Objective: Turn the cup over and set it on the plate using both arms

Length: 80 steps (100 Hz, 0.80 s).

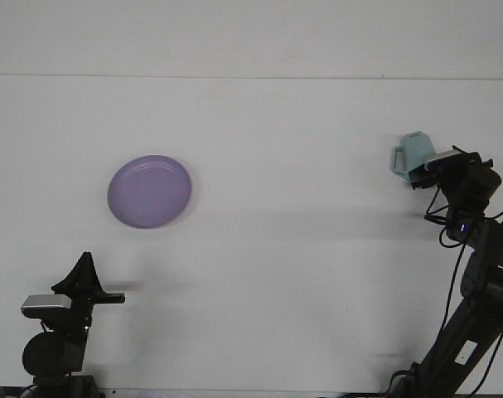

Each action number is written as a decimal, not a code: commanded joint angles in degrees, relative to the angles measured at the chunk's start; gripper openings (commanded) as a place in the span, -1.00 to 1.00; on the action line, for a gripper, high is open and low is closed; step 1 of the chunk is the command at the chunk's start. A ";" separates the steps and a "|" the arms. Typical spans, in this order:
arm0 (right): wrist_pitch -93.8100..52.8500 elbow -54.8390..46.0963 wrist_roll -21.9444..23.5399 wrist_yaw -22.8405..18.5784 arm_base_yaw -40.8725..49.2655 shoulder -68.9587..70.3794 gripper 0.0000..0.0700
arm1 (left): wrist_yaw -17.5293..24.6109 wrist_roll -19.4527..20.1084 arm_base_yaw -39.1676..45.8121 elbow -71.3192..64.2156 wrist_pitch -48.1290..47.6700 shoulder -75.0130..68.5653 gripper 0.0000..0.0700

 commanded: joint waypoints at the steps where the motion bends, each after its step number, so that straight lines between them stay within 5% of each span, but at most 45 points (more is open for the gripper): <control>1: -1.09 2.03 -0.37 -1.53 -0.37 2.27 0.09 | 0.09 0.07 0.04 -1.16 0.57 -0.02 -0.97; 13: -0.63 2.58 -0.55 -2.58 -0.37 2.34 -0.62 | 0.09 0.07 0.04 -1.16 0.55 -0.02 -0.97; 22: -0.61 2.58 -0.46 -3.96 -0.39 2.34 -0.97 | 0.09 0.07 0.04 -1.16 0.55 -0.02 -0.97; 64: -6.80 2.56 10.38 -5.44 0.17 -5.53 -0.98 | 0.09 0.07 0.04 -1.16 0.83 -0.02 -0.97; 80: -15.52 2.58 17.66 -4.98 1.49 -14.75 -0.98 | 0.09 0.04 0.04 -1.14 0.85 -0.02 -0.97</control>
